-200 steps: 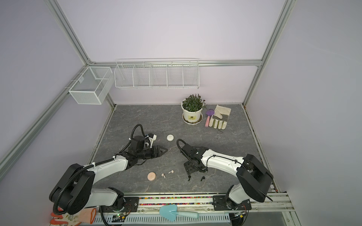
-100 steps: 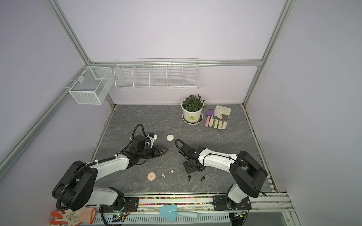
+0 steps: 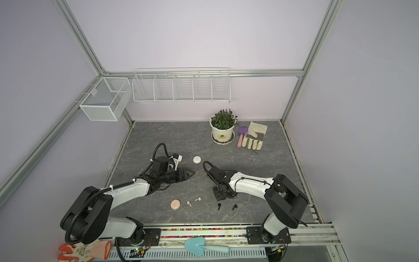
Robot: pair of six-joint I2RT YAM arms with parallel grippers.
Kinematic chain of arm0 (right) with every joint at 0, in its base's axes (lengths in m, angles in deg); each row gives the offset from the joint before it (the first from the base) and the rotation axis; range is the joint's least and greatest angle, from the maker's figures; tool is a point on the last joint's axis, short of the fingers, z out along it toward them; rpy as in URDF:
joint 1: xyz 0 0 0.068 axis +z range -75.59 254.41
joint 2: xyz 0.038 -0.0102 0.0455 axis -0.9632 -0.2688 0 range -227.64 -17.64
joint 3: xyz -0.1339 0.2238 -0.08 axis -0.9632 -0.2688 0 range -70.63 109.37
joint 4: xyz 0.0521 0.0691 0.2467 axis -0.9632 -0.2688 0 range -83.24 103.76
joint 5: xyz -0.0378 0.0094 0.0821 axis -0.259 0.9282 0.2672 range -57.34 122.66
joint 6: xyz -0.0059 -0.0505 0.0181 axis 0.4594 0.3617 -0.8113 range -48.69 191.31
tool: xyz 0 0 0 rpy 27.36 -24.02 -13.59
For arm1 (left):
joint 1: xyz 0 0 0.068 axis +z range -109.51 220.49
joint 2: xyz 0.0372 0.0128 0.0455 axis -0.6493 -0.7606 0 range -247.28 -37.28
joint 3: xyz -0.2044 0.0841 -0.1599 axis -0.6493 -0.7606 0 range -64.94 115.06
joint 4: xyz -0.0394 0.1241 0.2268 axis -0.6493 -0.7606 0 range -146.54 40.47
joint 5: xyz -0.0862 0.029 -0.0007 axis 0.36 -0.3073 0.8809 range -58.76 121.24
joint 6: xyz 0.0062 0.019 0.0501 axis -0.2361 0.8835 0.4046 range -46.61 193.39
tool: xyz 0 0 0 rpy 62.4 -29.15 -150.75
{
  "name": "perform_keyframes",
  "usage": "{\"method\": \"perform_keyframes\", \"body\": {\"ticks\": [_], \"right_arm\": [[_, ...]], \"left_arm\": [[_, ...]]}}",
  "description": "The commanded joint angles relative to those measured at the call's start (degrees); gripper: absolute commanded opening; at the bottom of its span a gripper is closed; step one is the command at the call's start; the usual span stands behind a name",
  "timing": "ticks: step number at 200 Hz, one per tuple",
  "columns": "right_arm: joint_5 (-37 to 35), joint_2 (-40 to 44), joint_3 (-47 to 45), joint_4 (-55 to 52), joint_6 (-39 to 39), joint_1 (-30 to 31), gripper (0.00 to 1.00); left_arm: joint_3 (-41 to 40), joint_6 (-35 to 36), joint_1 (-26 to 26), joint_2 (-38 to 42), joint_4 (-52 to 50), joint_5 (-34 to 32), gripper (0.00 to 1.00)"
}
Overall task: Insert wireless bluetooth earbuds into charging case
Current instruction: Pick up the charging case from the bottom-center of the table, then pass the charging case.
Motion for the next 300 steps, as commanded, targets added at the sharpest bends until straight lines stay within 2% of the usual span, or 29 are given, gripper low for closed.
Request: {"method": "perform_keyframes", "body": {"ticks": [1, 30, 63, 91, 129, 168, 184, 216, 300], "right_arm": [[-1.2, 0.4, 0.1, -1.7, -0.9, -0.8, 0.51], [-1.8, 2.2, 1.1, -2.6, -2.3, -2.9, 0.48], [-1.3, 4.5, 6.1, -1.9, -4.2, -6.9, 0.47], [-2.3, 6.0, 10.4, -0.4, -7.9, -9.2, 0.46], [-5.1, 8.4, 13.4, 2.9, -14.2, -10.5, 0.43], [-4.8, 10.3, 14.9, 4.8, -18.0, -10.8, 0.4], [-4.0, 10.8, 15.3, 5.6, -19.1, -10.8, 0.39], [-3.5, 11.4, 15.8, 6.0, -20.1, -10.9, 0.39], [-2.6, 13.0, 16.6, 6.7, -21.0, -10.2, 0.38]], "left_arm": [[2.2, 0.0, -0.2, -0.2, 0.3, 0.4, 0.6], [3.3, 0.5, -0.3, 0.0, -0.3, 0.8, 0.59], [2.9, 0.4, -0.4, 1.4, 2.6, 1.6, 0.56], [-0.8, 2.4, -4.5, 2.7, 10.9, -1.8, 0.54], [-7.1, 2.2, -12.9, -1.5, 37.2, -8.9, 0.5], [-9.7, -0.8, -16.5, -14.9, 69.2, -14.9, 0.41], [-6.6, -1.2, -17.7, -18.1, 69.4, -14.9, 0.38], [-4.2, 2.6, -21.0, -18.7, 69.4, -18.8, 0.39], [2.3, -1.7, -21.5, -22.6, 69.5, -15.6, 0.46]]}}
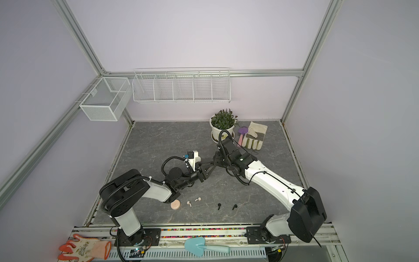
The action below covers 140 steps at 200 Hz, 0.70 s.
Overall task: Insert wireless bluetooth earbuds into charging case
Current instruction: Pass the charging case.
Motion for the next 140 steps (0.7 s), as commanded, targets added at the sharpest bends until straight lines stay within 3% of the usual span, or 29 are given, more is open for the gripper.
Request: {"method": "perform_keyframes", "body": {"ticks": [1, 89, 140], "right_arm": [[0.6, 2.0, 1.6, 0.7, -1.9, 0.3, 0.38], [1.5, 2.3, 2.7, 1.1, -1.9, 1.2, 0.37], [1.5, 1.9, 3.2, 1.2, -1.3, 1.9, 0.38]], "left_arm": [[1.9, -1.6, -0.4, -0.9, 3.1, 0.5, 0.46], [5.7, -4.8, -0.4, -2.4, 3.1, 2.1, 0.41], [5.8, -5.2, -0.4, -2.1, 3.1, 1.4, 0.25]]}}
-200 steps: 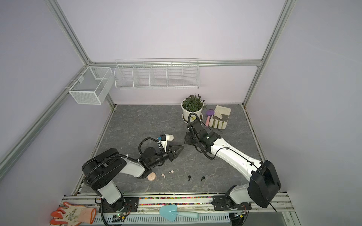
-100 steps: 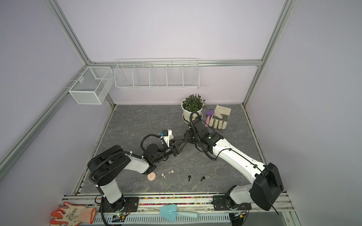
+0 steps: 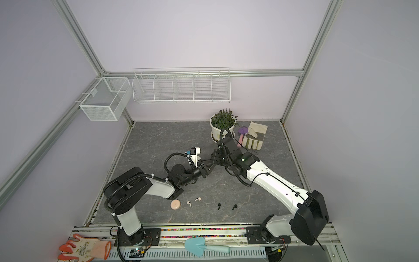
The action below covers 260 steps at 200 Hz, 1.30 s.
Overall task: Insert wireless bluetooth earbuds into charging case
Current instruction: Pass the charging case.
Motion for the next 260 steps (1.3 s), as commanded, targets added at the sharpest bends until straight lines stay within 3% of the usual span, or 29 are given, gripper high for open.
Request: {"method": "perform_keyframes", "body": {"ticks": [1, 67, 94, 108, 122, 161, 205, 260], "right_arm": [[0.5, 0.5, 1.4, 0.7, -0.5, 0.9, 0.38], [1.4, 0.2, 2.1, 0.9, 1.1, 1.6, 0.44], [3.2, 1.8, 3.6, -0.6, 7.2, 0.3, 0.71], [6.4, 3.1, 5.0, -2.1, 14.2, -0.8, 0.86], [9.2, 4.0, 7.6, -6.1, 22.0, -1.8, 0.94], [20.4, 13.2, 2.9, -7.9, 45.0, -2.0, 0.91], [22.1, 21.3, -4.3, -7.9, 61.6, -1.9, 0.81], [19.6, 18.4, -4.5, -6.2, 68.6, -0.8, 0.8]], "left_arm": [[1.5, -0.7, -0.4, -0.4, 3.4, 0.9, 0.25], [1.2, -1.8, -0.4, 0.0, 3.4, 0.1, 0.13], [-0.4, -1.2, 0.0, 1.3, 3.4, 1.1, 0.03], [-1.4, -1.4, 0.8, 2.2, 3.4, 2.8, 0.0], [-2.2, -1.9, 1.7, 3.1, 3.4, 4.9, 0.0], [-4.2, -1.1, 4.0, 6.6, 3.4, 11.9, 0.0], [-8.4, 3.7, 5.5, 12.0, 3.4, 14.8, 0.0], [-11.2, 7.1, 6.1, 14.7, 3.4, 16.5, 0.0]]}}
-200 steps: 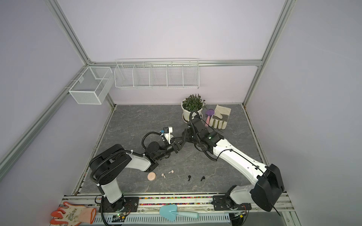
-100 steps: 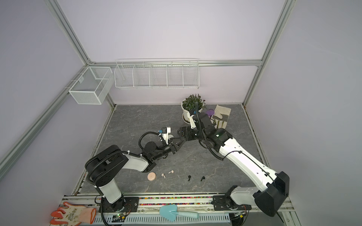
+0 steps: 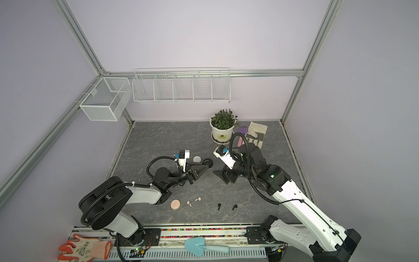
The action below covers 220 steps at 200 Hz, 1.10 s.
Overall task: Insert wireless bluetooth earbuds into charging case
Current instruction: Pass the charging case, then open the charging case.
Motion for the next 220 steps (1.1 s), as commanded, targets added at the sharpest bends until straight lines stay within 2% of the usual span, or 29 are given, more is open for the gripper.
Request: {"method": "perform_keyframes", "body": {"ticks": [1, 59, 138, 220], "right_arm": [[-0.5, -1.5, -1.1, 1.6, 7.4, 0.8, 0.8], [-2.4, -5.9, 1.3, 5.0, 9.9, 1.0, 0.79], [-4.9, -9.0, 1.6, 10.5, 9.0, 1.0, 0.77], [-11.6, -9.3, 2.3, 10.5, 8.5, 0.9, 0.76]], "left_arm": [[-0.6, 2.1, 0.5, 0.9, 2.2, 2.1, 0.0], [-0.5, 2.3, 0.5, 0.5, 2.2, 3.8, 0.0], [-0.3, 1.1, 0.6, 0.2, 2.2, 4.4, 0.0], [-0.8, 1.2, 0.5, 0.6, 2.2, 4.6, 0.0]]}}
